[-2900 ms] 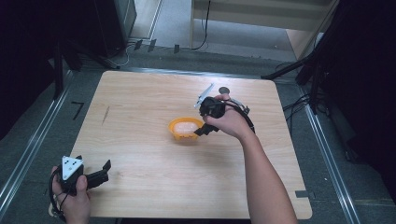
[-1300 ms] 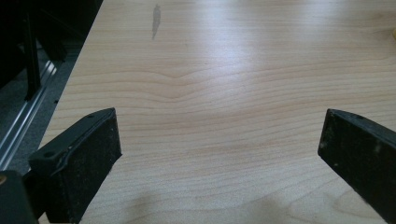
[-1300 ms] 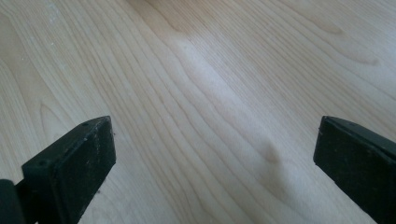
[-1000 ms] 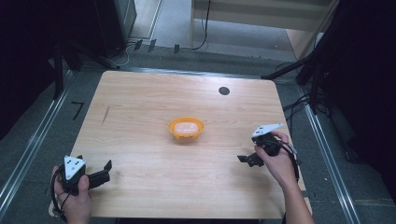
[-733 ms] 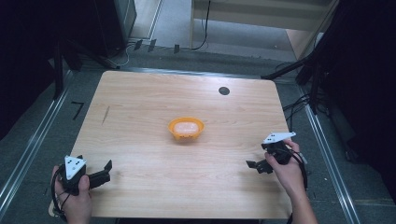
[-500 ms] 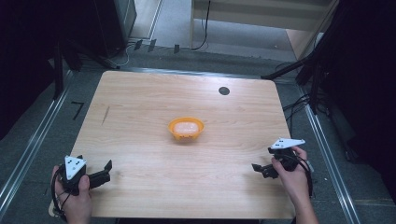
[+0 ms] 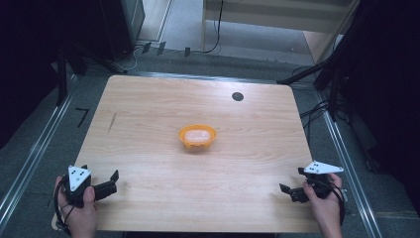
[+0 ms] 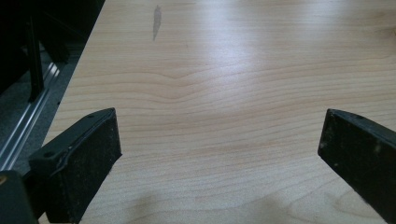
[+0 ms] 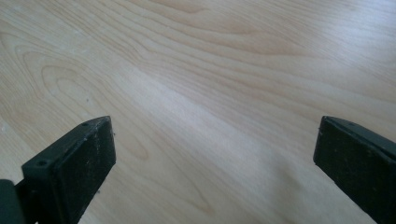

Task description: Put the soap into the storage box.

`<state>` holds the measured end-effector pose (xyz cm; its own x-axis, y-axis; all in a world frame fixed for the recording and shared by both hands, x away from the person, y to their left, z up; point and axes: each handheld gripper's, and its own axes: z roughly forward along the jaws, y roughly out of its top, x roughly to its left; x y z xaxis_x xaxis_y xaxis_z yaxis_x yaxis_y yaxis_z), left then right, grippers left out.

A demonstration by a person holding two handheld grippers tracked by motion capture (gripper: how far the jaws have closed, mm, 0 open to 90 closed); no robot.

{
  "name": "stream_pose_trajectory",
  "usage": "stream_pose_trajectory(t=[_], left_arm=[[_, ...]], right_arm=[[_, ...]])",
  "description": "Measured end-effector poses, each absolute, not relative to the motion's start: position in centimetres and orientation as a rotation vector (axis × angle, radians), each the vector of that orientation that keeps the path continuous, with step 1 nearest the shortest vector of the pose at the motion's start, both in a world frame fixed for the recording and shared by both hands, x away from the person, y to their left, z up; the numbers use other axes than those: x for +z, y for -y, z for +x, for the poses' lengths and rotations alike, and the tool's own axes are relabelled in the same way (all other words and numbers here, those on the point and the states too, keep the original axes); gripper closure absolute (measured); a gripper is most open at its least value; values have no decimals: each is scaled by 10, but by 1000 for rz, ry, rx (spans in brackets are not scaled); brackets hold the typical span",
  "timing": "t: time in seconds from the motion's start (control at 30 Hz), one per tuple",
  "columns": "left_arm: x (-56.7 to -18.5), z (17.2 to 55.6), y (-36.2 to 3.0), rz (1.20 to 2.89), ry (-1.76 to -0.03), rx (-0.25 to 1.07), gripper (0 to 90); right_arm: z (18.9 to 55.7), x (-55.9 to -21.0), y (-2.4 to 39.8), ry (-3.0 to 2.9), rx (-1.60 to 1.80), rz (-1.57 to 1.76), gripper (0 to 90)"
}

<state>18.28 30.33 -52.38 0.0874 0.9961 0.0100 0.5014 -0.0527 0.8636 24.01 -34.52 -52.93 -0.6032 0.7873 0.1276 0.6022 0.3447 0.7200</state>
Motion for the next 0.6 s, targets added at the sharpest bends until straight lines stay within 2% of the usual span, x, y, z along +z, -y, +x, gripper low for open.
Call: stream_pose_trajectory(t=[0.6], left_arm=[[-524,183,-302,1662,-1499,883,0]], right_arm=[[194,-548,384,-2174,1197,1349,0]])
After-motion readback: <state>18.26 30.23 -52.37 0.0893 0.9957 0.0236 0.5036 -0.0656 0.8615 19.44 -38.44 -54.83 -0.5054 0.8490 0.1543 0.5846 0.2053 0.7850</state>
